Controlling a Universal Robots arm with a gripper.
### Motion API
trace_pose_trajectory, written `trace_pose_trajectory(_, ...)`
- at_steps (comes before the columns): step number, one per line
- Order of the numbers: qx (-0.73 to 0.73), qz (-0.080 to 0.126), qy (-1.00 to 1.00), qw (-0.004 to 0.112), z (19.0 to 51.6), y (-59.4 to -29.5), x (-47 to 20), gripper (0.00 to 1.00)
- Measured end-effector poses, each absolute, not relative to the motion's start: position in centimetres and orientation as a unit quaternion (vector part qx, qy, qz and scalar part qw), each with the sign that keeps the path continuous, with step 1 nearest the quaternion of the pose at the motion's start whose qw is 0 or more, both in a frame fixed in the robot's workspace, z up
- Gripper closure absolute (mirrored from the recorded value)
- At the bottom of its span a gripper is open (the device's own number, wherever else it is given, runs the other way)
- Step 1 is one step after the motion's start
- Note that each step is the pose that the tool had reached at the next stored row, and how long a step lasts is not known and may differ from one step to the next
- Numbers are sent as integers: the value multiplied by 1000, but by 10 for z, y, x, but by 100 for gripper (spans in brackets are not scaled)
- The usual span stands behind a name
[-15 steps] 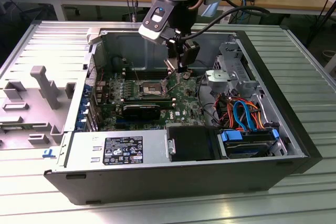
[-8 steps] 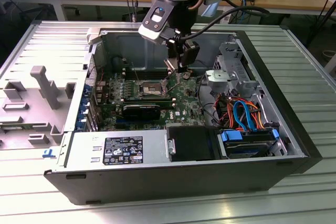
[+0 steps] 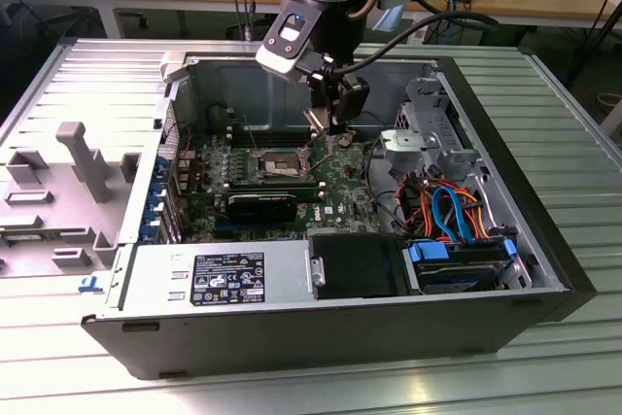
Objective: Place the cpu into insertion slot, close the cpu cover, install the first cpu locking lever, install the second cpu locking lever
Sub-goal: 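Place the cpu into insertion slot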
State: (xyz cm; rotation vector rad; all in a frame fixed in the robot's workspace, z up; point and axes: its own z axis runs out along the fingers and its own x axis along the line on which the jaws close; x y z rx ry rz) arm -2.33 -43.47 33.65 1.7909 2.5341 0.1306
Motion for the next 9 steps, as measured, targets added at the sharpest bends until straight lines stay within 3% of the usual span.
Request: trace_pose_trajectory(9, 579, 42, 814, 18, 336, -435, -23, 45)
